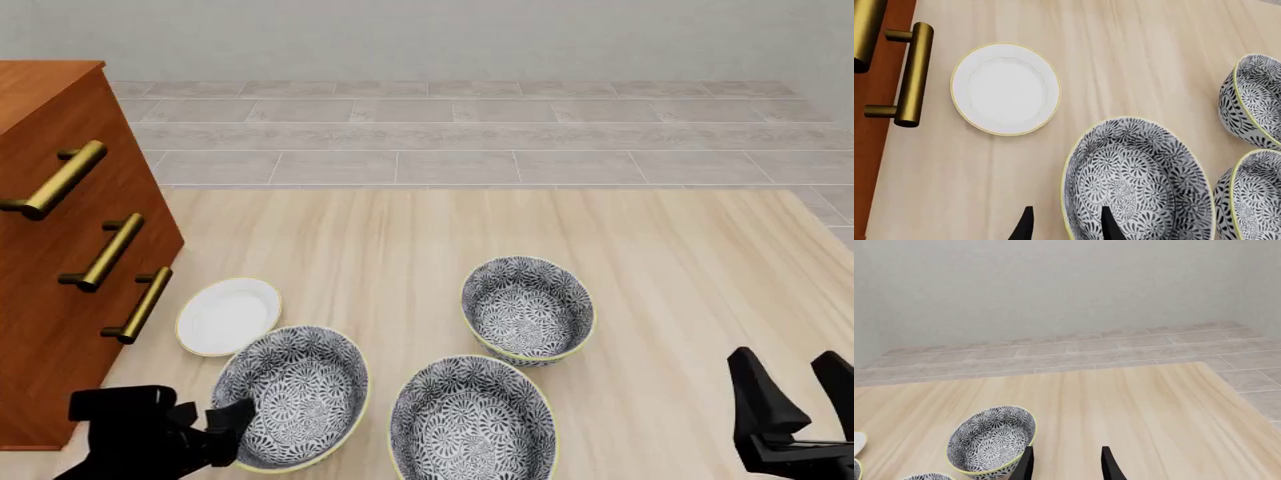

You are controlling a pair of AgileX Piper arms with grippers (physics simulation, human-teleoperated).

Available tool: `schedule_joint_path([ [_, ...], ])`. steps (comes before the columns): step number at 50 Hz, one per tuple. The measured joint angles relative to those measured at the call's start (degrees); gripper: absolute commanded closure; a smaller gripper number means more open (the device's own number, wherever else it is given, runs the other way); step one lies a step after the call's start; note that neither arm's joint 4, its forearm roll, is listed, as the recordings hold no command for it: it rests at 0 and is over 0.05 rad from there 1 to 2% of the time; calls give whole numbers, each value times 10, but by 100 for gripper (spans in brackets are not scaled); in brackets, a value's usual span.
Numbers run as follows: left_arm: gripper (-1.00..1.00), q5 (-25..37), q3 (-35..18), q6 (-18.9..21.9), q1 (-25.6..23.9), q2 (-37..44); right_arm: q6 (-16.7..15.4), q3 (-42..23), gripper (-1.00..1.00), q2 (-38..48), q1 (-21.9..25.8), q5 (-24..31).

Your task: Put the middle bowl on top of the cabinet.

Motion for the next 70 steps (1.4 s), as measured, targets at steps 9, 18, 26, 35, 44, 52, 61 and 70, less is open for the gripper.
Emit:
schedule_joint_path([
  [9, -100, -8, 1, -2, -2, 8, 2, 0, -100, 1, -1, -1],
  [18, 100, 24, -6, -6, -6, -28, 4, 0, -100, 3, -1, -2],
  [26, 100, 76, -15, -6, -8, -79, 5, 0, -100, 6, 0, -3],
  [35, 100, 116, -24, -7, -8, -120, 5, 0, -100, 10, 1, -6],
  [44, 100, 130, -33, -6, -5, -128, 7, 0, -100, 14, 1, -9],
  [52, 100, 146, -46, 1, 8, -135, 8, 0, -100, 13, 1, -6],
  [61, 100, 176, -67, 3, 17, -141, 10, 0, -100, 6, 0, 0],
  [70, 100, 211, -95, 2, 16, -150, 12, 0, -100, -2, -1, 8],
])
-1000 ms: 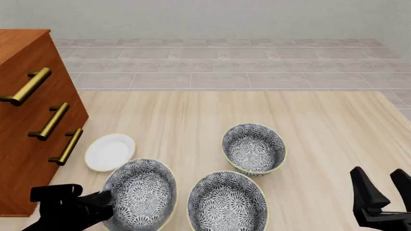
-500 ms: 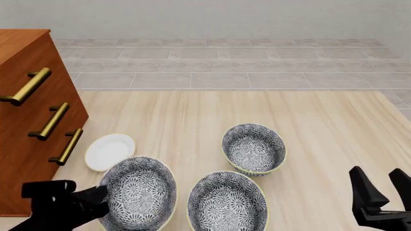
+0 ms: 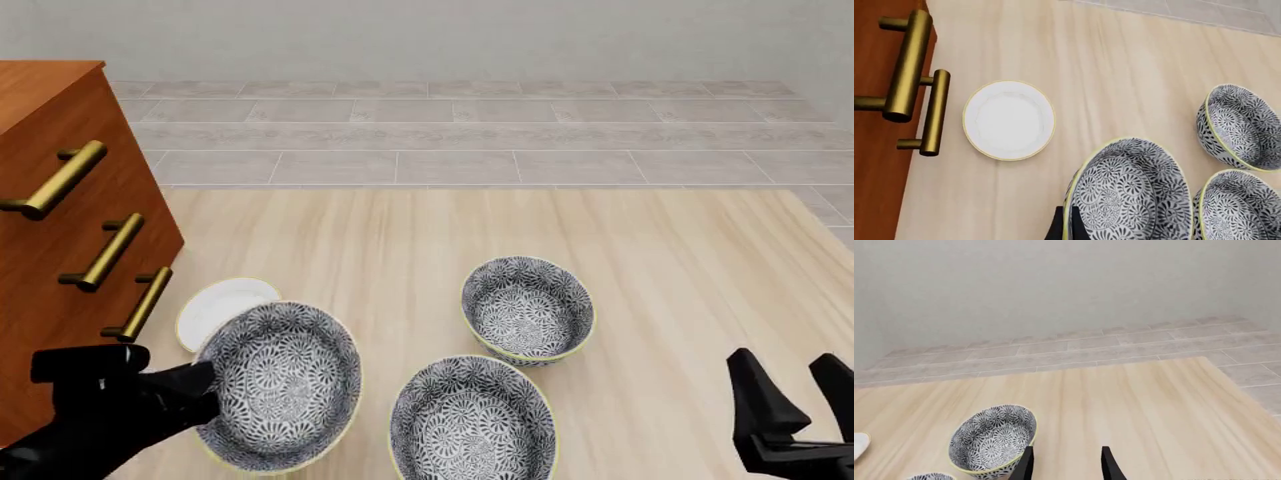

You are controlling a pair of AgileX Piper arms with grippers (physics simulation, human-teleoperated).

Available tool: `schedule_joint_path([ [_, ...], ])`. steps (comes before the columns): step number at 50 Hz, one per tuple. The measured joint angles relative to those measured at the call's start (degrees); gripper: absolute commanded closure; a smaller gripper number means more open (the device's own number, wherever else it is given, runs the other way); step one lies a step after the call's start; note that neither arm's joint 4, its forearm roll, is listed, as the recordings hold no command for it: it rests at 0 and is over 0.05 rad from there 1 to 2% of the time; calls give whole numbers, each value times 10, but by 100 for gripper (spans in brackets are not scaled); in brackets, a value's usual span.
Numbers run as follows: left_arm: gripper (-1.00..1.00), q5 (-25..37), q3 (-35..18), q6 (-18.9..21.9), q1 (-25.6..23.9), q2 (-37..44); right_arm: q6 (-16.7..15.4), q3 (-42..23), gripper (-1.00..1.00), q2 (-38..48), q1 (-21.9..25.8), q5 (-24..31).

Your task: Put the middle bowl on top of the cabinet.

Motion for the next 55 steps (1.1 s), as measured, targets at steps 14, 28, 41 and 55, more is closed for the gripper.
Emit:
schedule_joint_path([
  [14, 100, 56, -46, -5, 2, -17, 5, 0, -100, -6, -2, 6],
  [28, 100, 109, -96, -9, -9, -33, 7, 0, -100, -9, -4, 9],
  [41, 100, 172, -158, -8, -31, -54, 6, 0, -100, -9, -4, 9],
  [55, 100, 244, -243, -21, -49, -47, 5, 0, -100, -6, -2, 7],
])
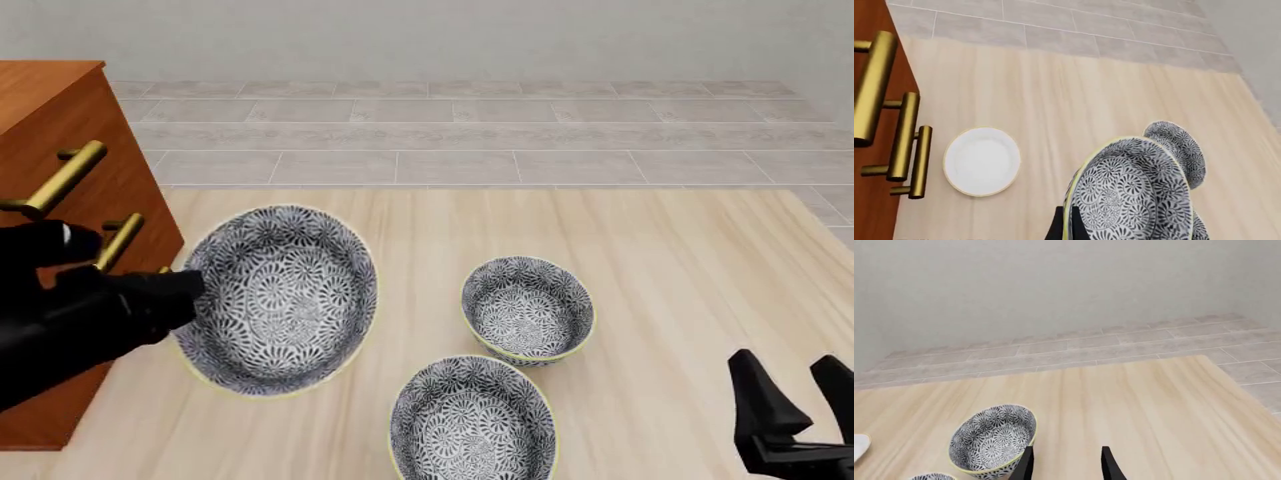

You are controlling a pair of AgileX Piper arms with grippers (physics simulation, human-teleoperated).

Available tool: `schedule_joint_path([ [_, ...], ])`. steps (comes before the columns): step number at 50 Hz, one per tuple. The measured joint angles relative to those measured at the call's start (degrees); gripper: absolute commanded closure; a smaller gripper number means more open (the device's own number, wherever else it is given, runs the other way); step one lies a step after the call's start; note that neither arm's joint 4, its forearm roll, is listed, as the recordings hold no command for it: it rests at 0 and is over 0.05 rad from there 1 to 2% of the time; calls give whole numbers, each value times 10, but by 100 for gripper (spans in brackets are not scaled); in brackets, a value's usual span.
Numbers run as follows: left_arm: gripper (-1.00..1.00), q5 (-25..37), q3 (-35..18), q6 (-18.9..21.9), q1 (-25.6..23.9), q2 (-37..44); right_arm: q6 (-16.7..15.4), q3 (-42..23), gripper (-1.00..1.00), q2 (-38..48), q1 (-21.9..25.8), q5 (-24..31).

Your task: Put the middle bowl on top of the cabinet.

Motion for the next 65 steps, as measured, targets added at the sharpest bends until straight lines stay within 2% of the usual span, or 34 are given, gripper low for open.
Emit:
schedule_joint_path([
  [29, 100, 112, -151, -11, 83, 86, -1, 0, -100, 3, 1, -2],
  [50, 100, 170, -203, -92, 104, 138, -1, 0, -100, 1, 0, 0],
  [65, 100, 209, -247, -134, 121, 148, 0, 0, -100, -2, -1, 1],
])
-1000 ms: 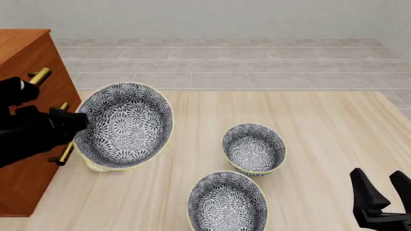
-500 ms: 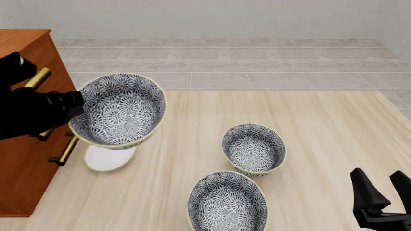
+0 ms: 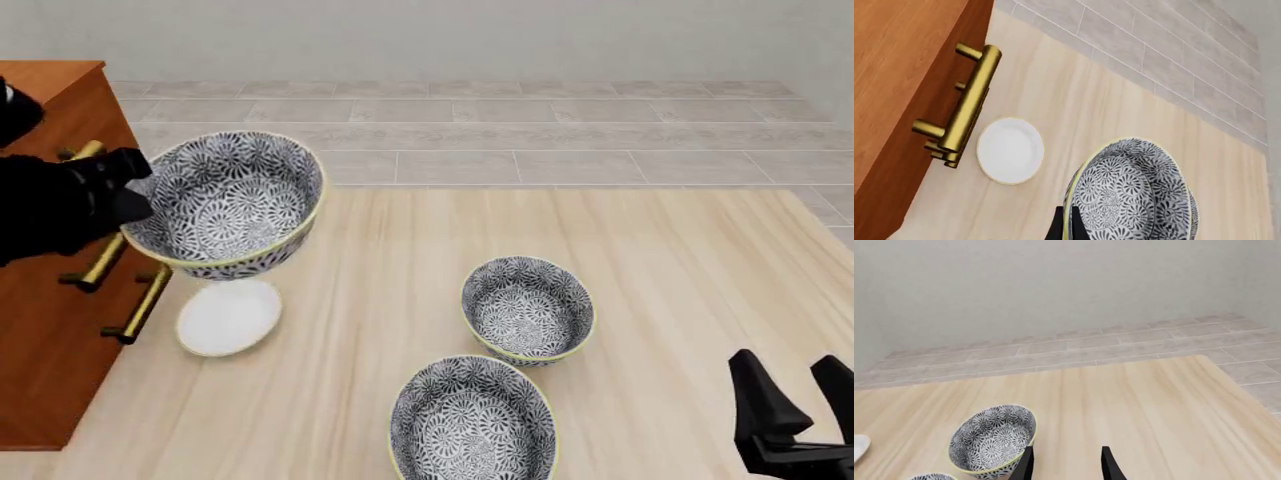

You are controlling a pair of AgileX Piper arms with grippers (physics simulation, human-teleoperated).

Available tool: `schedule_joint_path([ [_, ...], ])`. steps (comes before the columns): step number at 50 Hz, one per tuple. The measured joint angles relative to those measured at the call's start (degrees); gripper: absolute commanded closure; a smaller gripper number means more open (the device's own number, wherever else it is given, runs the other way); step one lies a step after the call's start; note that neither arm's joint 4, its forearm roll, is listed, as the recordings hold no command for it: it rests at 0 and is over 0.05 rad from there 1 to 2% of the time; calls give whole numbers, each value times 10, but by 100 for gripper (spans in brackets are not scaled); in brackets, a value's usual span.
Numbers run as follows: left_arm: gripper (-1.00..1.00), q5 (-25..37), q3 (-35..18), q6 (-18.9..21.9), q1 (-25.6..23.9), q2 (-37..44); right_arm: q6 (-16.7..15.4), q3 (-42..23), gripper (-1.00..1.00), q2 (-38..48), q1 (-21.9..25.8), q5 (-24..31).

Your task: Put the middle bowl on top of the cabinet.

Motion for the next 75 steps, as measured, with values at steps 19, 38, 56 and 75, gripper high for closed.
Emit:
schedule_joint_path([
  [19, 100, 52, -92, -22, 28, 17, 1, 0, -100, -1, -1, 1],
  [38, 100, 111, -195, -5, 84, 51, -1, 0, -100, 3, 1, -2],
  [56, 100, 158, -261, -14, 133, 70, -4, 0, -100, 10, 2, -7],
  [75, 100, 200, -337, -29, 177, 86, -5, 0, -100, 15, 2, -10],
])
